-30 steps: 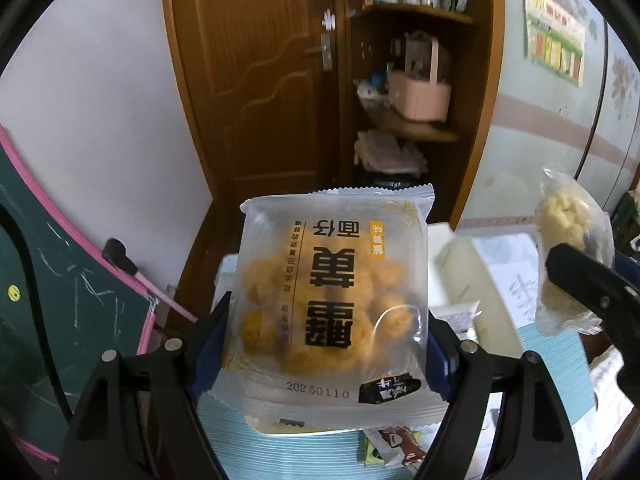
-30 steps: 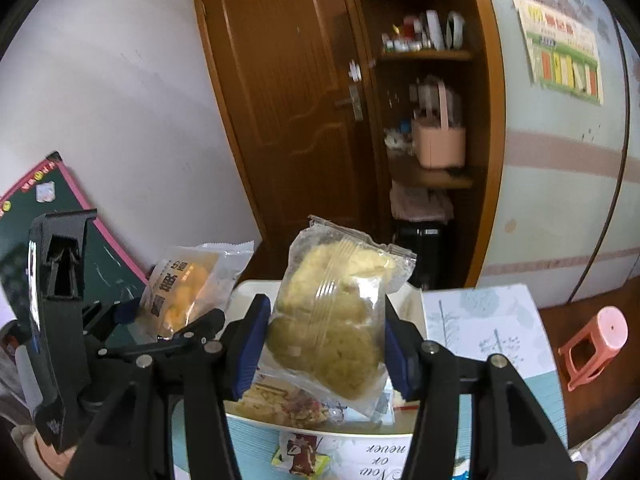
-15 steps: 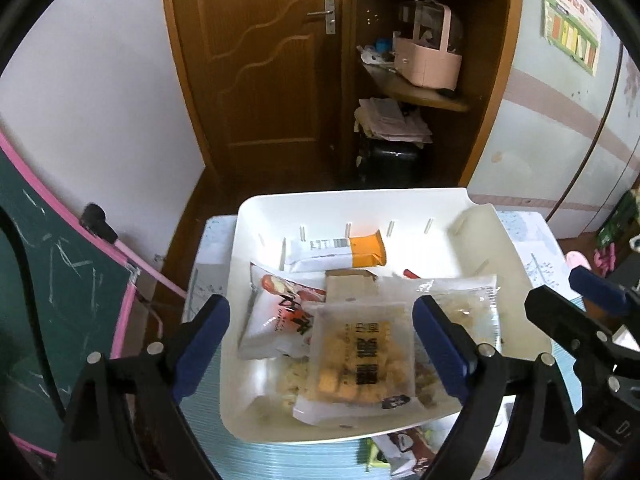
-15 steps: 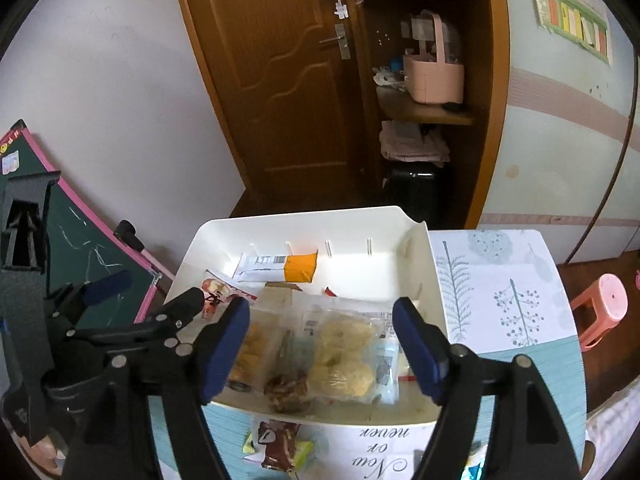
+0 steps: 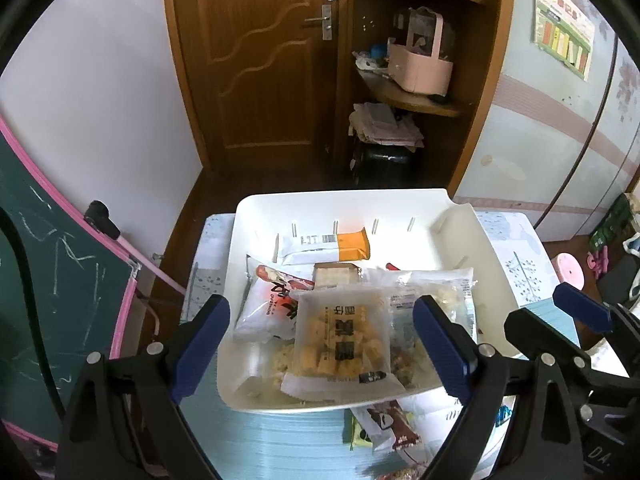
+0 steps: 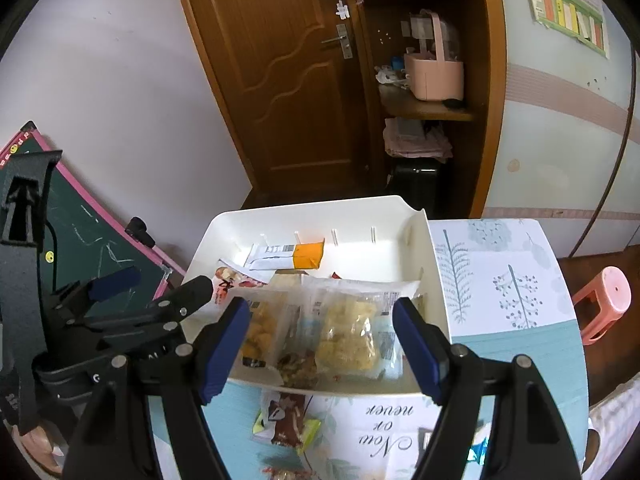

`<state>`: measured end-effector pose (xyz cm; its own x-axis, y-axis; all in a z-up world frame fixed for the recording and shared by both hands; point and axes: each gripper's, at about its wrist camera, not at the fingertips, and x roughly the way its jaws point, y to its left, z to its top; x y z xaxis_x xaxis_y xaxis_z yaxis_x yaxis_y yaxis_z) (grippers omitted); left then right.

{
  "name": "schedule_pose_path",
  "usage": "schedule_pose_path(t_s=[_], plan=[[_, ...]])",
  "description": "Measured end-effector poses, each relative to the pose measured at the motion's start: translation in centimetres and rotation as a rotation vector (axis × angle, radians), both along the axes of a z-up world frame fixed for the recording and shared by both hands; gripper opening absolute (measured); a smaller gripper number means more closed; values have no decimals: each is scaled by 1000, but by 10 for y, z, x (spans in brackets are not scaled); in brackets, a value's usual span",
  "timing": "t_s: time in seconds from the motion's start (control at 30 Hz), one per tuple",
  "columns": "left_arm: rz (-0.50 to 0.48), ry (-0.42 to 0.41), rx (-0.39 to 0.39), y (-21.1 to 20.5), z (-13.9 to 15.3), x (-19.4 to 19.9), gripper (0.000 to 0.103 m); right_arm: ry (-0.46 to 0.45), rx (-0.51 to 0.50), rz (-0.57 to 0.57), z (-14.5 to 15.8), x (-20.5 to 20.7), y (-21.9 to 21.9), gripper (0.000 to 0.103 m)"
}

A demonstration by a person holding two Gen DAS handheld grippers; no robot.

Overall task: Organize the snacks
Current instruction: 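Carry both bags over the white basket and open both grippers inside, then withdraw both grippers from the basket toward the remaining table snacks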

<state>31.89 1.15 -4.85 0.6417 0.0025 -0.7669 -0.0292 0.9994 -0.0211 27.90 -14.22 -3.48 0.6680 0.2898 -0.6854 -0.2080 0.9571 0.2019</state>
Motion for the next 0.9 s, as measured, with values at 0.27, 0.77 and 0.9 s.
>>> schedule_pose_path(t_s=[0.27, 0.77, 0.9], plan=[[-16, -41, 16, -8, 31, -37, 92, -31, -11, 5, 20, -34, -6, 75], [-76, -121, -5, -46, 59, -128, 100, -82, -90, -30, 35, -103, -63, 75], [-86, -91, -8, -61, 43, -136, 100, -55, -96, -79, 23, -108, -95, 74]])
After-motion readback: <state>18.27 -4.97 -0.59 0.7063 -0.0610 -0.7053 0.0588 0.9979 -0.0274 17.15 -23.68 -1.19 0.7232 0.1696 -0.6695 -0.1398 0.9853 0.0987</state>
